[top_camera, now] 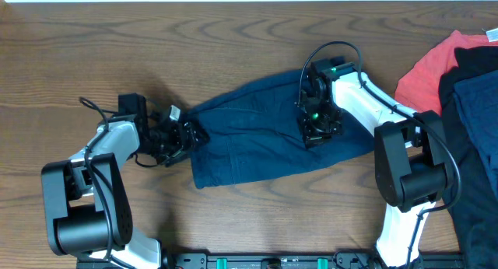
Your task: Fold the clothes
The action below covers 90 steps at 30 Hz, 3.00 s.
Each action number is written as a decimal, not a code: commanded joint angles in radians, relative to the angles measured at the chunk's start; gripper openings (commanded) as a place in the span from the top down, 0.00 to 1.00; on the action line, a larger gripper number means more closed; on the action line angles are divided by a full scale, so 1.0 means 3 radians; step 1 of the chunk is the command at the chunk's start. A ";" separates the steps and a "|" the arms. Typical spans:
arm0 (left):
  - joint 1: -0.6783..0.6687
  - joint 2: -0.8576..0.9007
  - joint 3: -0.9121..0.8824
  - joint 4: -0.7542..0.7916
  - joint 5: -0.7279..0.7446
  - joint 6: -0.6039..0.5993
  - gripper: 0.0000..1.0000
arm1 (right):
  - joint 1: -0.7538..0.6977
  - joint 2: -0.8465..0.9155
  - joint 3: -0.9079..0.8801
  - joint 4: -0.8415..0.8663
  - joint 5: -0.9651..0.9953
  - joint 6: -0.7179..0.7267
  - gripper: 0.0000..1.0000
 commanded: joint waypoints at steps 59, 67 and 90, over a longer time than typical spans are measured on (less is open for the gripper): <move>-0.0735 0.0048 0.3298 -0.2895 -0.2539 0.0183 0.94 | -0.0220 -0.0765 -0.0045 0.0430 0.0084 0.0512 0.99; -0.0679 0.0048 0.3298 -0.2881 -0.2542 0.0131 0.94 | 0.0238 -0.0127 -0.0045 0.0450 -0.0317 0.0153 0.99; -0.0505 0.0048 0.3593 -0.2972 -0.2669 0.0459 0.94 | 0.0941 -0.0075 -0.0512 0.0022 -0.0268 0.0373 0.99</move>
